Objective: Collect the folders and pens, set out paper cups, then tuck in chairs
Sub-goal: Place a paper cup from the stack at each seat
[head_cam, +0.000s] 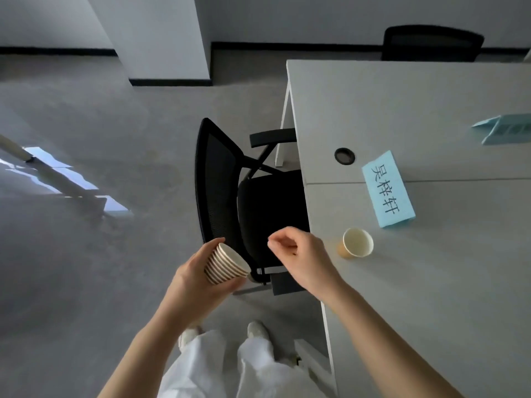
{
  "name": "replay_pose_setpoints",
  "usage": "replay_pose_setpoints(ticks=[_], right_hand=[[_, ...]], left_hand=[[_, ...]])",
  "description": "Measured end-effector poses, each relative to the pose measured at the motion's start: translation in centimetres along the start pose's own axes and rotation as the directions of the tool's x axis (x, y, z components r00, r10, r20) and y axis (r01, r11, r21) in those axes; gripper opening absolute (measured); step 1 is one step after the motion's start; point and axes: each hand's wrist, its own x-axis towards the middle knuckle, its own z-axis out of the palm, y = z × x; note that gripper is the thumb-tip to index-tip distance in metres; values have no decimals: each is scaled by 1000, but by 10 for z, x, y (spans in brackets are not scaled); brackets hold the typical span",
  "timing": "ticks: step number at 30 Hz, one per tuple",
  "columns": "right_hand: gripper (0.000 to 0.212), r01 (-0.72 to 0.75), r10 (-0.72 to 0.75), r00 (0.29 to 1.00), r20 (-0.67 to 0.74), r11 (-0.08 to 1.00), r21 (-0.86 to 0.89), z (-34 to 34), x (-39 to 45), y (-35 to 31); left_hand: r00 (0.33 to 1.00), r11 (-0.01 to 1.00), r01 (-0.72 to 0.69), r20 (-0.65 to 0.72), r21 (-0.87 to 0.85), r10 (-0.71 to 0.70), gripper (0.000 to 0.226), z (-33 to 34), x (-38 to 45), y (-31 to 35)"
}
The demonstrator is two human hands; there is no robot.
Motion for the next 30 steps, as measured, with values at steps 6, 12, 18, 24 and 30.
replay_pose_setpoints(ticks=[6, 12, 18, 24, 30], right_hand=[[23, -110, 66, 954, 293, 985, 134, 92, 40, -70], [18, -128, 74, 929, 362, 984, 125, 181, 95, -139], [11, -129, 95, 943, 318, 988, 86, 223, 148, -187], [21, -195, 161, 962, 220, 971, 141, 229, 200, -200], [10, -248, 247, 967, 53, 890, 382, 188, 287, -196]], left_hand=[[992, 995, -94, 88, 38, 90, 80, -70, 39, -50], [990, 986, -110, 101, 125, 97, 78, -173, 94, -109], [990, 991, -93, 113, 91, 82, 75, -231, 138, -137], [972, 985, -157, 187, 64, 143, 72, -254, 196, -137], [964, 973, -219, 173, 75, 204, 78, -286, 301, -116]])
